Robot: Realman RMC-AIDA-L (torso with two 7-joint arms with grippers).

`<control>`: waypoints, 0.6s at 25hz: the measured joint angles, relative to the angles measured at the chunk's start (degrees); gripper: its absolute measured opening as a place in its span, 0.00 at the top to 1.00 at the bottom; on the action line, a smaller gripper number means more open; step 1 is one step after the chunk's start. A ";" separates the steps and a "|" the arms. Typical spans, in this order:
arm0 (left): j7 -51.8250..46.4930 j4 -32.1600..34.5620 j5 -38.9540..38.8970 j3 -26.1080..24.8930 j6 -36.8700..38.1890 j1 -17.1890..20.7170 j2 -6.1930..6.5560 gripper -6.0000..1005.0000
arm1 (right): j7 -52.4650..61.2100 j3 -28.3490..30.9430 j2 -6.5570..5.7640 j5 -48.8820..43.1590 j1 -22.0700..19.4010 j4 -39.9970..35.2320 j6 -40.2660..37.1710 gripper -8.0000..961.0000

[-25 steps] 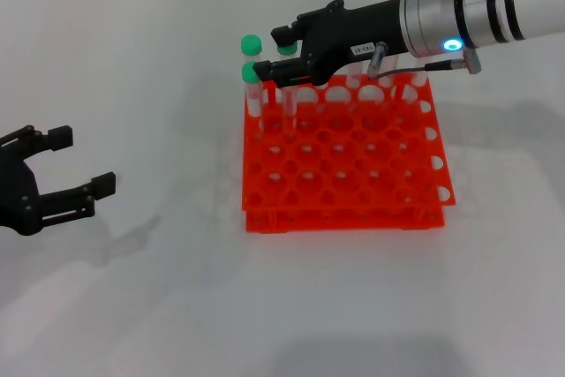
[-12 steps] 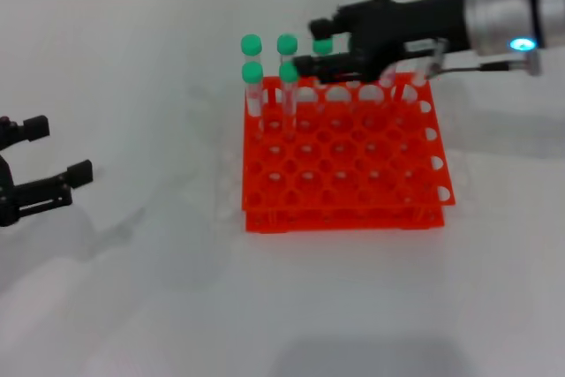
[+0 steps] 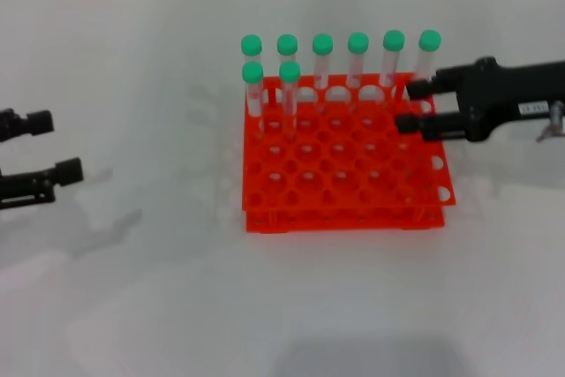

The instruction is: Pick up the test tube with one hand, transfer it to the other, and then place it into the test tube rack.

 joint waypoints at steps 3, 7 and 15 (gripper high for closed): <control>0.36 -0.25 3.13 0.15 1.38 -1.45 0.07 0.11 | -1.11 0.00 -0.11 -1.93 -0.80 0.20 -2.31 0.39; 0.25 -0.47 5.67 0.11 2.47 -2.88 -0.01 0.11 | -1.77 0.02 0.17 -3.28 -1.20 0.78 -2.75 0.39; -1.19 -0.44 8.57 0.63 4.05 -5.09 -0.42 0.11 | -2.13 -0.27 0.42 -3.60 -1.22 1.51 -2.74 0.39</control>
